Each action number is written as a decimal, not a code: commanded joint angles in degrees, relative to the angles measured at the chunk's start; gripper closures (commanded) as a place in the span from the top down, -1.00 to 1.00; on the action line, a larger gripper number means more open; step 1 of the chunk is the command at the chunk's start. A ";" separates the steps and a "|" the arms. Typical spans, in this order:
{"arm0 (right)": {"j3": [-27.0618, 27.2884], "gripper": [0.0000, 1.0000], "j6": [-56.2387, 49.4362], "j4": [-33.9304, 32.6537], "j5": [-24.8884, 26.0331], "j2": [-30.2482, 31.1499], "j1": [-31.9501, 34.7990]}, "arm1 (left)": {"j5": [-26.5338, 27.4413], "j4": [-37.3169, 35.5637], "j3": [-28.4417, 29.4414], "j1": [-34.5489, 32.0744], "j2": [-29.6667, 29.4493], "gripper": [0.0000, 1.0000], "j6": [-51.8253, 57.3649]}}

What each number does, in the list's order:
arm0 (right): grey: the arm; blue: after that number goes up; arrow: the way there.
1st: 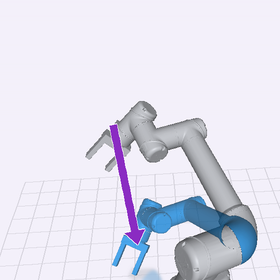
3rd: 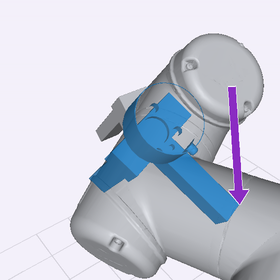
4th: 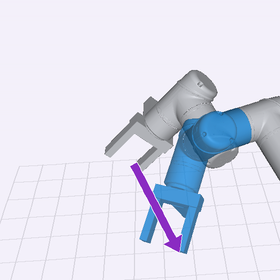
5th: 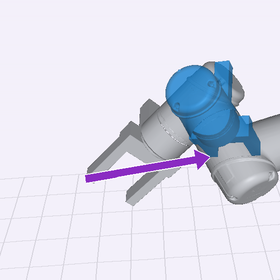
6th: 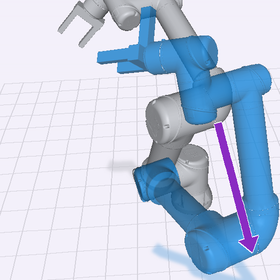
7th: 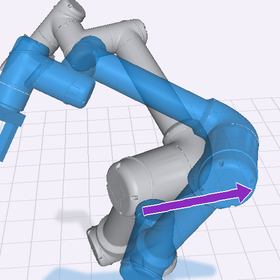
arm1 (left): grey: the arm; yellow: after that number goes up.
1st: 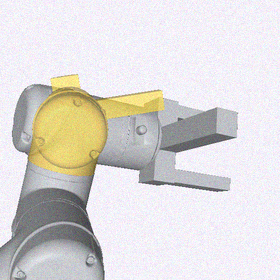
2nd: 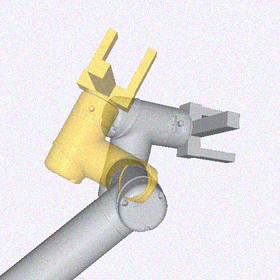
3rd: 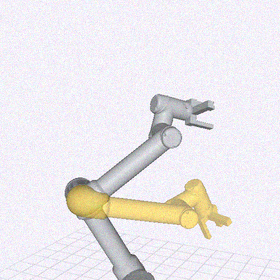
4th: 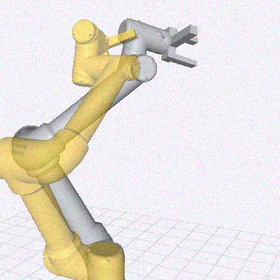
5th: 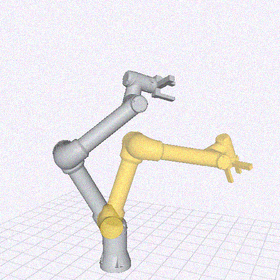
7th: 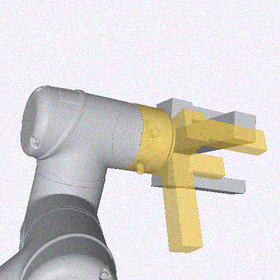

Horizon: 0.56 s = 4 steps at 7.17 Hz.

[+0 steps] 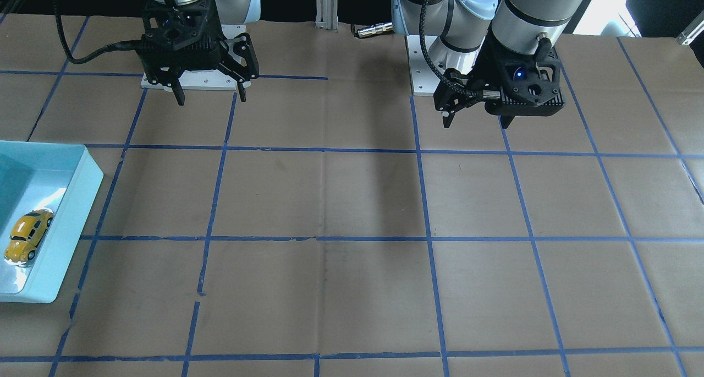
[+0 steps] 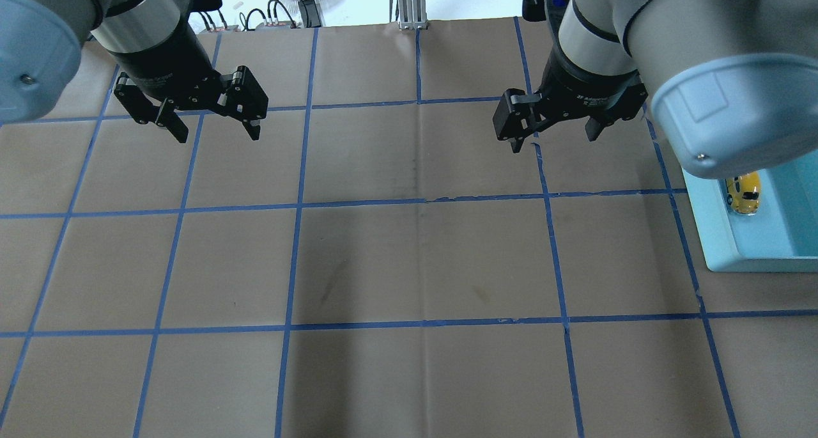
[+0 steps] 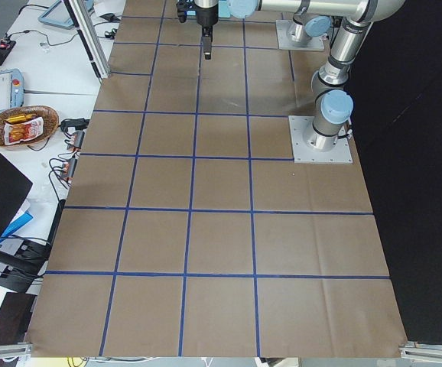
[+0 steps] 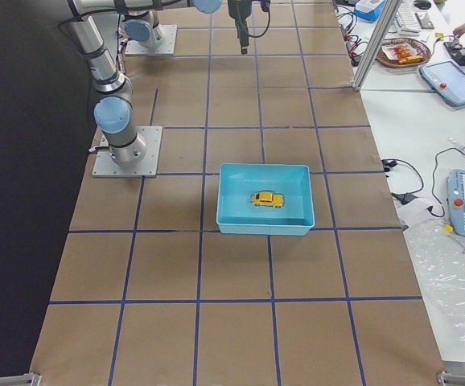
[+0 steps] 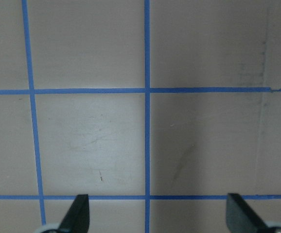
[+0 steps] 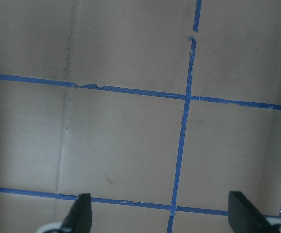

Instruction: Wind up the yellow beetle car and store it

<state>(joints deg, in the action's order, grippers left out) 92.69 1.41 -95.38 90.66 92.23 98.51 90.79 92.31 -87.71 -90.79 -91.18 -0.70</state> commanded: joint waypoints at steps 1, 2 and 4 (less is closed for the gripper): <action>-4.77 0.99 -2.29 1.15 -0.13 -3.02 -4.87 | -0.09 -0.12 0.09 0.00 -0.14 1.00 0.00; -6.11 0.99 -3.25 2.72 -0.13 -3.02 -7.69 | 0.00 -0.03 0.00 0.00 -0.31 1.00 0.00; -5.25 0.98 -5.55 3.26 -0.13 -2.93 -8.25 | -0.09 -0.03 0.00 0.00 -0.31 1.00 0.00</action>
<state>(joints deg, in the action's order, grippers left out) 87.24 -3.34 -92.58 90.53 89.29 90.84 90.73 92.32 -87.70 -90.79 -91.40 -0.74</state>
